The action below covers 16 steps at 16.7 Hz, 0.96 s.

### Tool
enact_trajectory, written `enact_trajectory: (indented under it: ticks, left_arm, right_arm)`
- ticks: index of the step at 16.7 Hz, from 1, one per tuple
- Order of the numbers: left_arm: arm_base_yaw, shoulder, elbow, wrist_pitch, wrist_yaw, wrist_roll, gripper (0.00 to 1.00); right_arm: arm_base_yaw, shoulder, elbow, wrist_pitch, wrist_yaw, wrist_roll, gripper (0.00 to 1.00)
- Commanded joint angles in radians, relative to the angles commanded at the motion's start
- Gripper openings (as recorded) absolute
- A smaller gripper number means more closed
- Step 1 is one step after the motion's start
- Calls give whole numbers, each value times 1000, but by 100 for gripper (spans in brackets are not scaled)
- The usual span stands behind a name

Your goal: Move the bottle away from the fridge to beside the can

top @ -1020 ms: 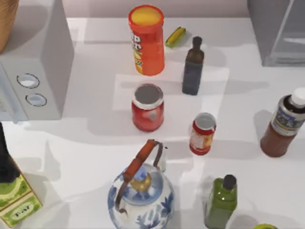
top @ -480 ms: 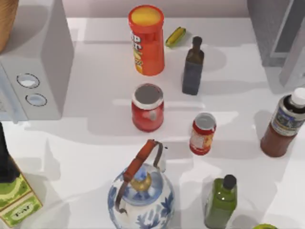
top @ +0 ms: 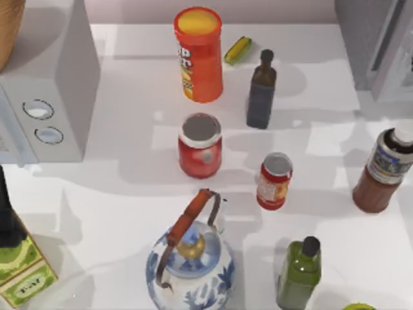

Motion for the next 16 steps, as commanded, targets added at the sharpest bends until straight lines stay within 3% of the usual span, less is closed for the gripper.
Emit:
enact_trajectory:
  ticks: [4,12,16]
  left_arm:
    - [0,0,0,0,0,0,100]
    - [0,0,0,0,0,0,100]
    - [0,0,0,0,0,0,100]
  right_arm:
    - [-17,43,36,-11,7,-4,100]
    - [-13,319,393,-85,12,-2,100]
    - [-13,365,452,-99,14,-1,100]
